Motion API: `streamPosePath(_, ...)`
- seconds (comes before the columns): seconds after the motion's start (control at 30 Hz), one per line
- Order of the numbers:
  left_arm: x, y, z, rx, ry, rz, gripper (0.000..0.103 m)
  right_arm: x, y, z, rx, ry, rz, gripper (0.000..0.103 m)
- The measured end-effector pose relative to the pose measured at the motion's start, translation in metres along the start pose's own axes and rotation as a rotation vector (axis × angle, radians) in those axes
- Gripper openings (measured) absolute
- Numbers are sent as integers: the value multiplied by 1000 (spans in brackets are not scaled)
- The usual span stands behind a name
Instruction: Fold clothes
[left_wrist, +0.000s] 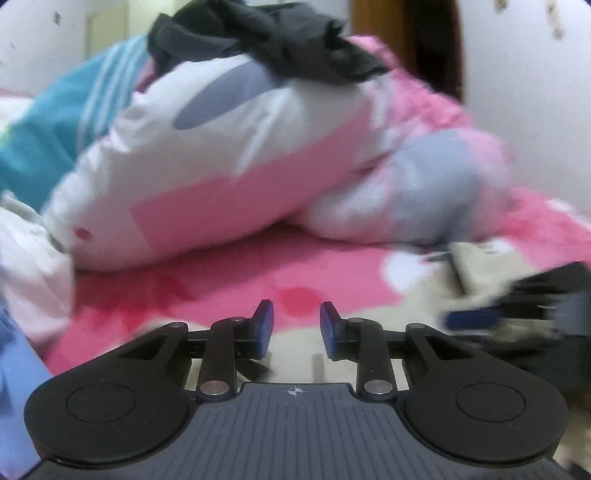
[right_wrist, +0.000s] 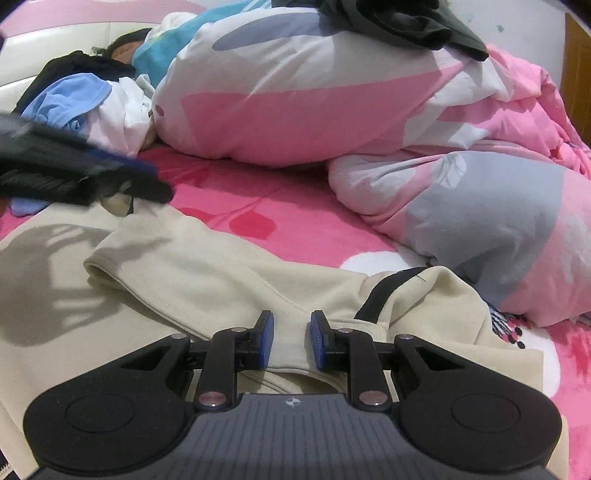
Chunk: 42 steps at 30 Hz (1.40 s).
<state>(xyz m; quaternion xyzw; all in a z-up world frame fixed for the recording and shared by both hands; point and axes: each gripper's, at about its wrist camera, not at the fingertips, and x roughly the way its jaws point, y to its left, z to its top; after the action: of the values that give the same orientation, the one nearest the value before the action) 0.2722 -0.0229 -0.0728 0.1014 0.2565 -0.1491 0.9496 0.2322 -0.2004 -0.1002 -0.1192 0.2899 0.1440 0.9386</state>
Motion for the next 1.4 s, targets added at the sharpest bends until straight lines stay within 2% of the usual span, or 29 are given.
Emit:
streamPosePath(0.03,15,2,-5,13,60,59,28,0,0,0,3,0,0,23)
streamPosePath(0.1,31,15,-17,-50,121,63,30,0,-1,-1,16,-1,3,23)
streamPosePath(0.23,27,34,-24,-162,103,37,29,-2,-5,-2,52,-6,11,23)
streamPosePath(0.5,24,40,-27,-202,73,15,29,-25,-39,16,286,-1,68,24)
streamPosePath(0.6,21,43,-28,-219,68,5,29,-24,-45,45,284,-27,19,24)
streamPosePath(0.73,19,51,-30,-268,56,-6,27,17,-70,49,396,52,-68,23)
streamPosePath(0.77,18,55,-31,-291,53,-13,27,27,-77,45,429,73,-91,21)
streamPosePath(0.8,18,58,-31,-309,51,-18,27,39,-87,28,475,99,-119,12)
streamPosePath(0.83,18,60,-32,-324,50,-24,27,48,-96,12,527,106,-131,9)
streamPosePath(0.87,18,63,-32,-339,50,-29,27,45,-103,4,582,67,-103,8)
streamPosePath(0.93,17,66,-33,-360,39,-38,26,40,-106,9,607,66,-107,6)
streamPosePath(1.03,4,78,-35,-427,-32,-19,27,35,-104,13,607,51,-117,6)
streamPosePath(1.1,-1,94,-39,-500,-45,96,31,27,-100,17,582,22,-136,9)
streamPosePath(1.13,2,104,-42,-549,-20,129,30,21,-97,20,564,3,-150,10)
streamPosePath(1.2,6,124,-50,-654,15,110,29,9,-90,25,524,-36,-177,11)
streamPosePath(1.27,2,134,-53,-706,-12,101,29,-3,-87,31,514,-94,-134,11)
streamPosePath(1.3,-2,134,-52,-711,-36,104,29,-8,-85,34,515,-115,-109,12)
streamPosePath(1.4,-17,126,-42,-627,-131,84,30,-23,-75,43,489,-160,-7,13)
